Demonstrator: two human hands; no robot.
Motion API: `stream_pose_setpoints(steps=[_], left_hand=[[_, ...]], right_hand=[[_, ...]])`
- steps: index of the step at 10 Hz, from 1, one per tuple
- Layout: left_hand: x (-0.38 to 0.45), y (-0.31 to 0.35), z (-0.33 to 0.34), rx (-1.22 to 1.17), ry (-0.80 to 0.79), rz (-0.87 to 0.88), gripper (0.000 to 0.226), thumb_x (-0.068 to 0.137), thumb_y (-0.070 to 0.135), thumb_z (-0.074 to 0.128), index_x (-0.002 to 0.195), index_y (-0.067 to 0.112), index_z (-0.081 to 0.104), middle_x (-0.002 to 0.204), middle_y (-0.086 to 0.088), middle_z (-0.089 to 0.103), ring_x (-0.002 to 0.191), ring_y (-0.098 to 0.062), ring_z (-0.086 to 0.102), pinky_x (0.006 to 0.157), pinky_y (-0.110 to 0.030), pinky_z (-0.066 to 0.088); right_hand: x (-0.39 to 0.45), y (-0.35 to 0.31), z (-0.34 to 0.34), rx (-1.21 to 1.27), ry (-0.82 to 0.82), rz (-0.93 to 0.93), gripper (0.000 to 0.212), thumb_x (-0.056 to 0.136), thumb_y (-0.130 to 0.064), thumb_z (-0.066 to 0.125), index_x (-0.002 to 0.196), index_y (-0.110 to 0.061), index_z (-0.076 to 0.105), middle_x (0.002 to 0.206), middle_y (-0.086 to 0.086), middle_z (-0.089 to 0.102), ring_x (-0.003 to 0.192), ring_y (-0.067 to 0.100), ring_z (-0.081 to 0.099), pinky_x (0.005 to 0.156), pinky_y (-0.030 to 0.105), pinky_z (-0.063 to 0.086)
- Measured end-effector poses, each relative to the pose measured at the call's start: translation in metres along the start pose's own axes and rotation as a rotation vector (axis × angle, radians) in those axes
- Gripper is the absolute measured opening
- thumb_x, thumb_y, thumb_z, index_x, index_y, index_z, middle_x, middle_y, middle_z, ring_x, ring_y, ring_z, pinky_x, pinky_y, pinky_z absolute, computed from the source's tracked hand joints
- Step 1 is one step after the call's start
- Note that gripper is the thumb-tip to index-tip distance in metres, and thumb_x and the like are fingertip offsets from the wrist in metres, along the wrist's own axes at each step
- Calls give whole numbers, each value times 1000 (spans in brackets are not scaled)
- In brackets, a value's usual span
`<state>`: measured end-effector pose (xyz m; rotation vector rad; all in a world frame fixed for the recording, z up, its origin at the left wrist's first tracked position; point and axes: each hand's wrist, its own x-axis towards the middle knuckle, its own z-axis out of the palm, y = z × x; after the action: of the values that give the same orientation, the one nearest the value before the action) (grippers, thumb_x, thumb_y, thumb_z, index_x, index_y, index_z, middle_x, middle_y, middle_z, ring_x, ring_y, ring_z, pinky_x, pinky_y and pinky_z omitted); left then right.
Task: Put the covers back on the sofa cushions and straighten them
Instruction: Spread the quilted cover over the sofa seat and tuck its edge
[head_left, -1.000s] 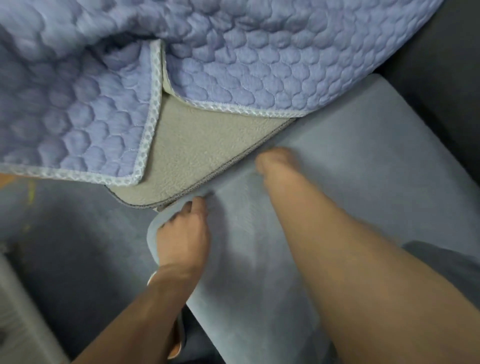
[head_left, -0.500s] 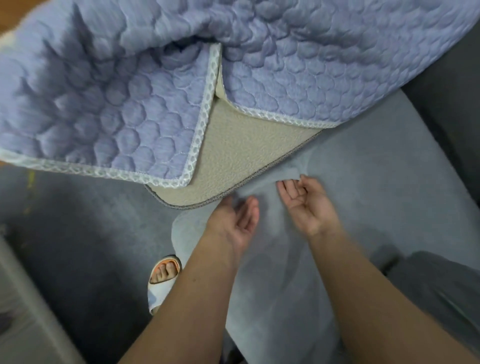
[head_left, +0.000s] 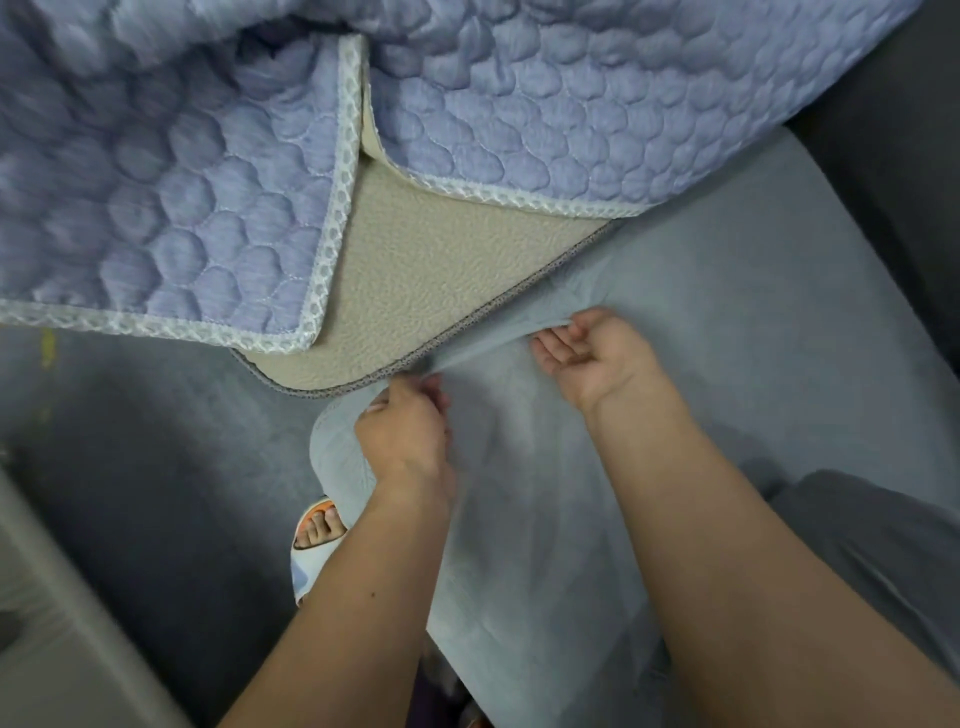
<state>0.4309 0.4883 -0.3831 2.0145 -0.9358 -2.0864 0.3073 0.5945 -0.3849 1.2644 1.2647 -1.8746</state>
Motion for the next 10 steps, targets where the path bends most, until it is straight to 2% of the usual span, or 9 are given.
stream_pose_setpoints(steps=[1, 3, 4, 5, 6, 7, 8, 9, 10], left_hand=[[7, 12, -2, -49, 11, 48, 29, 86, -4, 45, 71, 9, 65, 54, -3, 61, 44, -14, 44, 41, -20, 30], [20, 28, -6, -225, -99, 174, 45, 85, -17, 46, 70, 18, 69, 64, -3, 65, 58, -19, 56, 52, -28, 50], [31, 11, -7, -49, -160, 366, 38, 93, -8, 42, 81, 8, 74, 74, -12, 73, 73, -32, 70, 75, -41, 60], [34, -11, -28, 961, -39, 941, 31, 94, 17, 45, 88, -1, 69, 85, -22, 70, 83, -41, 66, 79, -42, 49], [42, -23, -56, 1520, -106, 1277, 49, 96, 29, 42, 138, 6, 52, 129, -19, 56, 115, -41, 51, 103, -47, 38], [35, -27, -69, 1628, -102, 1159, 65, 97, 45, 33, 156, 17, 28, 154, -12, 31, 138, -39, 29, 118, -51, 21], [34, -18, -65, 1663, -20, 1119, 62, 94, 50, 37, 148, 18, 38, 142, -15, 45, 129, -38, 40, 109, -52, 30], [42, 7, -52, 1613, -2, 964, 44, 99, 48, 36, 113, 13, 59, 112, -20, 66, 107, -41, 58, 91, -48, 47], [49, 25, -43, 1699, -52, 754, 57, 99, 62, 26, 111, 19, 62, 117, -23, 66, 111, -44, 60, 92, -45, 47]], right_hand=[[4, 11, 5, 149, -127, -42, 21, 97, 0, 47, 78, -4, 56, 86, 12, 66, 90, 25, 66, 101, 41, 50], [20, 18, 45, 200, -257, -142, 24, 99, -5, 47, 80, -12, 57, 62, 0, 62, 54, 8, 63, 61, 22, 58], [36, 17, 36, 171, -340, -145, 21, 93, 3, 46, 92, -11, 62, 79, 4, 71, 73, 12, 69, 66, 24, 59], [33, 16, 28, 41, -350, -198, 19, 97, 1, 46, 110, -7, 57, 106, 14, 67, 97, 21, 66, 81, 31, 61], [30, 19, 27, -413, -247, -448, 16, 97, 2, 48, 110, -1, 57, 109, 21, 66, 105, 33, 65, 87, 41, 59], [26, 12, 10, -1632, -185, -1025, 29, 93, -13, 50, 118, -12, 64, 124, 12, 62, 121, 32, 53, 110, 48, 36], [25, 7, -21, -2107, -166, -1259, 48, 100, -41, 35, 146, -30, 38, 152, -9, 37, 145, 26, 21, 117, 57, -3], [34, 7, -30, -2169, -76, -1314, 55, 98, -49, 28, 150, -29, 29, 154, -4, 29, 145, 27, 15, 119, 57, -3], [42, 15, -14, -2105, -24, -1247, 54, 94, -53, 29, 143, -33, 39, 151, 3, 31, 144, 27, 16, 119, 54, 3]])
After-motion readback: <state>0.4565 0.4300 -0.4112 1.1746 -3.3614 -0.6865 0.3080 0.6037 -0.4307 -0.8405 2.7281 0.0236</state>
